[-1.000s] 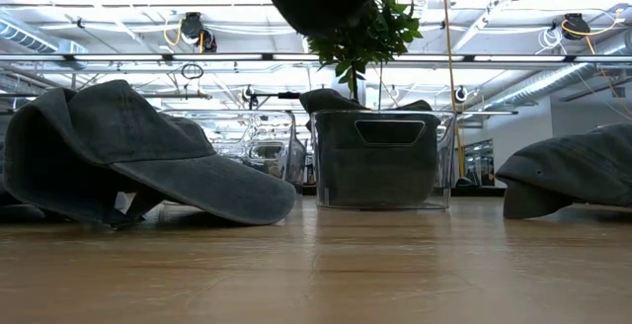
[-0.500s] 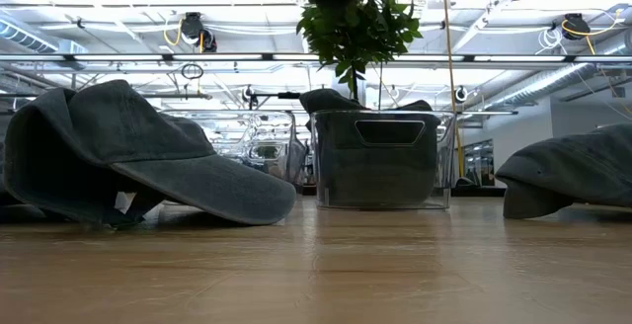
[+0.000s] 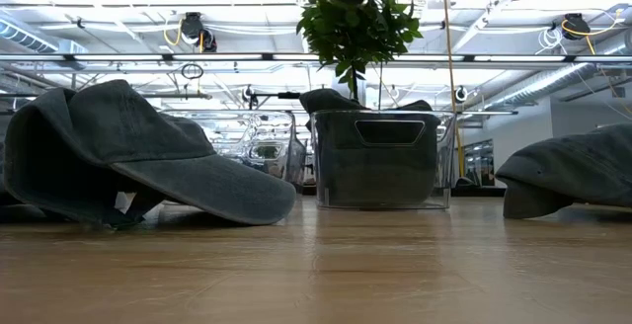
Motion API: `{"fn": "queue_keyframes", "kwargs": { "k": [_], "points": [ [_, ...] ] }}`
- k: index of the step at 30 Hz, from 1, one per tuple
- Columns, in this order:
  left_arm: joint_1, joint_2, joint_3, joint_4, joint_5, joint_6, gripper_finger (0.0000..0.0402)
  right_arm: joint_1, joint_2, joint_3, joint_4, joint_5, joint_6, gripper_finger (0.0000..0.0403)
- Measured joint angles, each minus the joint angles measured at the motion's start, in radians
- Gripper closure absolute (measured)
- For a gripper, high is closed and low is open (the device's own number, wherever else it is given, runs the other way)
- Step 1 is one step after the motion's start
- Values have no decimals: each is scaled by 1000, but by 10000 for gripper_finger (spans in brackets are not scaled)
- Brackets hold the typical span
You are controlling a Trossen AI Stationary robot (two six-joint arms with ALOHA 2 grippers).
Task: Pick & Place hat
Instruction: Put the black cap into the right transparent bin
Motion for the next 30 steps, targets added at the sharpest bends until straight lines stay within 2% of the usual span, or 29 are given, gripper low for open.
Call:
{"fn": "queue_keyframes", "kwargs": {
  "k": [6, 13, 20, 30],
  "points": [
    [-2, 19, 0, 2, -11, -40, 147, 8, 0, 0, 25, -19, -71, 401],
    [0, 37, 0, 117, -20, 12, 147, 0, -1, 0, 302, -50, -161, 401],
    [-1, 36, 0, 252, -158, 36, 147, -11, -1, 0, 402, -102, -220, 401],
    [2, 50, 0, 276, -123, -52, 147, -76, -3, 0, 473, -93, -261, 401]
  ]
}}
